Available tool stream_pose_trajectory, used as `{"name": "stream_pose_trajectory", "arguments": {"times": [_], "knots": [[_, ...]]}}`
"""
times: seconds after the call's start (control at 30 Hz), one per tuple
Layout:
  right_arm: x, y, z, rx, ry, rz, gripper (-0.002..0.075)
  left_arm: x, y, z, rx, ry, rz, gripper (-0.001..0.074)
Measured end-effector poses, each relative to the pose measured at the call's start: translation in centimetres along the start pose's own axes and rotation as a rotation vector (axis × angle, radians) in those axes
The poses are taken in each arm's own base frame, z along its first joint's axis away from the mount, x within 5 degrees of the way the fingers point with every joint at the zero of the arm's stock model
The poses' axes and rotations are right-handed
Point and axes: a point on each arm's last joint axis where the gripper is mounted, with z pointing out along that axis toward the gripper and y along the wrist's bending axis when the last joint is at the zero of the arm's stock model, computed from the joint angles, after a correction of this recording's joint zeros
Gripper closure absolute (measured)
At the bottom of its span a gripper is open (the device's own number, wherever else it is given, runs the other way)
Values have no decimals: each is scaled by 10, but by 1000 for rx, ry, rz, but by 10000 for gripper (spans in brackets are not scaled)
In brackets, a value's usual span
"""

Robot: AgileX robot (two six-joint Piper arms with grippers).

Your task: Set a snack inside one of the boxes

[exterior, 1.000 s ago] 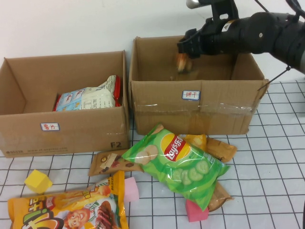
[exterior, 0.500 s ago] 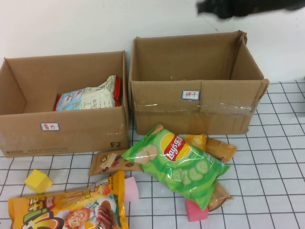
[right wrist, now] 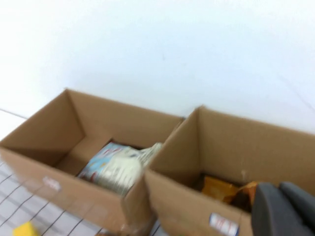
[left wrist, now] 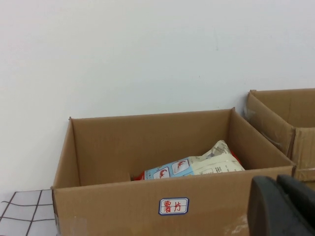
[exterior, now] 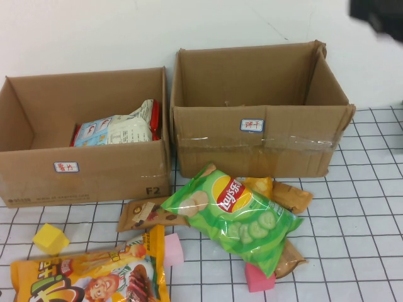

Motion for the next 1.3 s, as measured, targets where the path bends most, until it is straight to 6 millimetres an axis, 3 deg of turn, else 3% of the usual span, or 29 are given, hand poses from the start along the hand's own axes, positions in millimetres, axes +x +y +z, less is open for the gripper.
{"name": "stream_pose_trajectory", "arguments": {"times": [0.13,0.3,0.53,0.67,0.83,0.93,1.3], "knots": [[39,9,-41,-33,-44,-14,726,0,0,0,0,0,2,737],[88,19,-78,-86,-68,-74,726,0,0,0,0,0,2,737],[126,27,-123,-88,-166,-154,727,0,0,0,0,0,4,737],[148,27,-127,-91,-142,-158,727,0,0,0,0,0,4,737],[191,21,-112,-88,-18,-161,727,0,0,0,0,0,4,737],[206,20,-110,-88,1,-240,727,0,0,0,0,0,4,737],[206,0,-131,211,-273,-382,727,0,0,0,0,0,4,736]]}}
